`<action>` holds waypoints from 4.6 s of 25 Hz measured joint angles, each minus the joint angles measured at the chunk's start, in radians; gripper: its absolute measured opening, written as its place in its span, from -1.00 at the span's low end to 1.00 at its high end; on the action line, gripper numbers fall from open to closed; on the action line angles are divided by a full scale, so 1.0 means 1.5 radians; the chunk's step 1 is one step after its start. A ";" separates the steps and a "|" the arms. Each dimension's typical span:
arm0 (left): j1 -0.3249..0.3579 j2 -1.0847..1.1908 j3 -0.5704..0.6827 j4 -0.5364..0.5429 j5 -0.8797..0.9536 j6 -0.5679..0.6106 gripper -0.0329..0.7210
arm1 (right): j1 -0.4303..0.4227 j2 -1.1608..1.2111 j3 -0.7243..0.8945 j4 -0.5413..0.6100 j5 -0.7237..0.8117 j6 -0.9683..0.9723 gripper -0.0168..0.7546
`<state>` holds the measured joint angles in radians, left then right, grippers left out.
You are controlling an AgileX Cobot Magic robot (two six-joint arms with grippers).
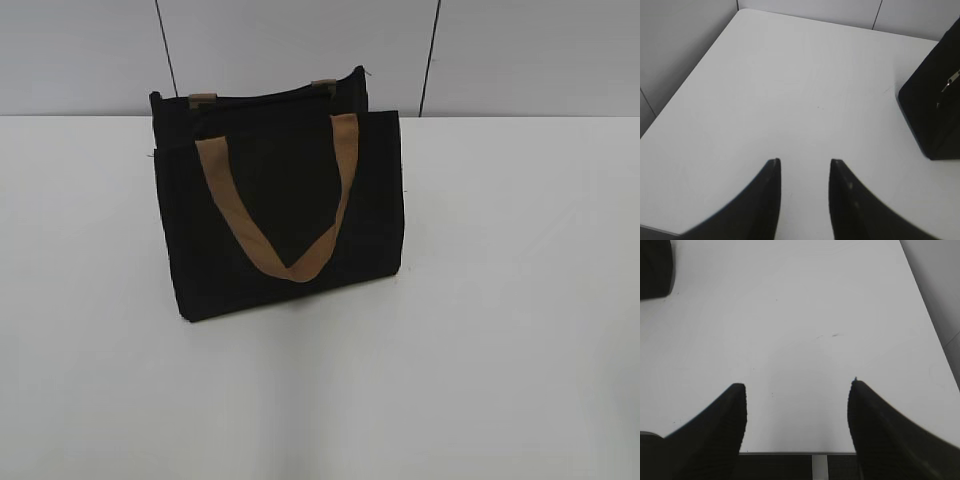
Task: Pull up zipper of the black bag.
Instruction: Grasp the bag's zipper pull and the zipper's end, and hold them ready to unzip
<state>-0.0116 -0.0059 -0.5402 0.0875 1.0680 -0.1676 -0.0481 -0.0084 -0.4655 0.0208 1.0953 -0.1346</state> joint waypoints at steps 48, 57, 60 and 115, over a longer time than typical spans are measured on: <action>-0.265 0.924 0.125 -0.295 -1.155 0.236 0.61 | 0.000 0.000 0.000 0.000 0.000 0.000 0.30; -0.261 1.140 0.116 -0.205 -1.358 0.179 0.52 | 0.000 0.000 0.000 0.000 0.000 0.000 0.30; -0.242 1.182 0.091 -0.142 -1.333 0.170 0.47 | 0.000 0.000 0.000 0.000 0.000 0.000 0.30; -0.140 0.899 0.031 0.180 -1.156 -0.037 -0.84 | 0.000 0.000 0.000 0.000 0.000 0.000 0.30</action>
<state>-0.2222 1.3426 -0.4943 0.3576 -0.6658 -0.2224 -0.0481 -0.0084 -0.4655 0.0208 1.0950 -0.1346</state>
